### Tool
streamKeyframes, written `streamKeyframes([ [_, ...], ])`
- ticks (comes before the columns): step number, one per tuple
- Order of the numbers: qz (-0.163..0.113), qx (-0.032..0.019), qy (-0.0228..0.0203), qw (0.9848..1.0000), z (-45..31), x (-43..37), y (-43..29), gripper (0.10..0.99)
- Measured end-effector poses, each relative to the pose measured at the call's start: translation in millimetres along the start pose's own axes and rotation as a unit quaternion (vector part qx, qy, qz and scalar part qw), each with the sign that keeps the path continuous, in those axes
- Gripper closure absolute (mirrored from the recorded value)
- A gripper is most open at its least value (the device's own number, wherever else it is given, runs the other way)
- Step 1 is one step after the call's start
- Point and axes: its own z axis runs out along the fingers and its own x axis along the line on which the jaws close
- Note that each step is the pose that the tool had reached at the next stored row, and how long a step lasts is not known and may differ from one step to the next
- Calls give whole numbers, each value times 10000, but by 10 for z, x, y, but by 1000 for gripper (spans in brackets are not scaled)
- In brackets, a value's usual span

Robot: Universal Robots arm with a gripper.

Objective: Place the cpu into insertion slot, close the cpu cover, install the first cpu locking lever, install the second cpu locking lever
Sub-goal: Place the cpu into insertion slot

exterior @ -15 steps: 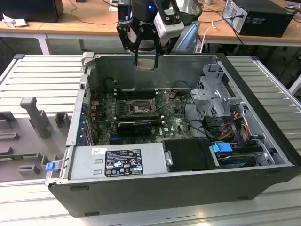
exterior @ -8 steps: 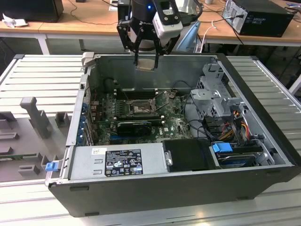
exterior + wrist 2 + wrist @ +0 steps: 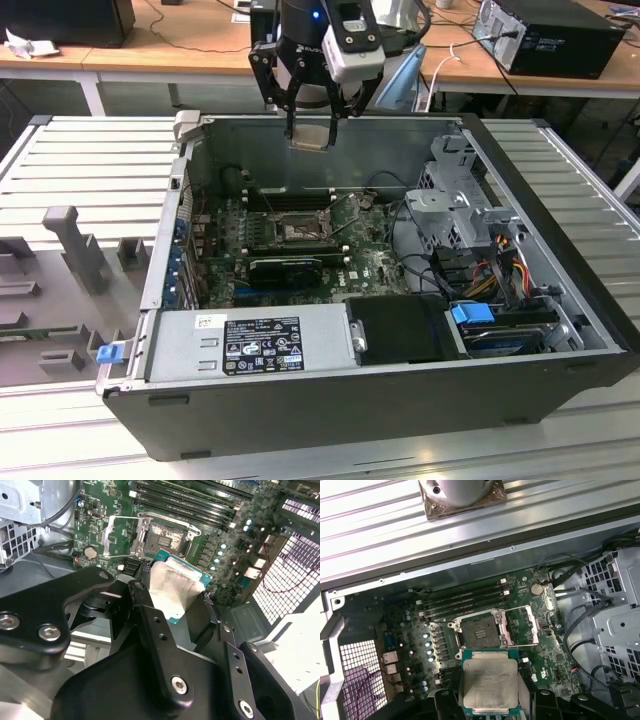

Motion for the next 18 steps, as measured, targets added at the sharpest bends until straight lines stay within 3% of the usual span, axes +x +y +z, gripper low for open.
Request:
streamKeyframes([
  [18,554,-6,-49,9984,0,0,0,557],
])
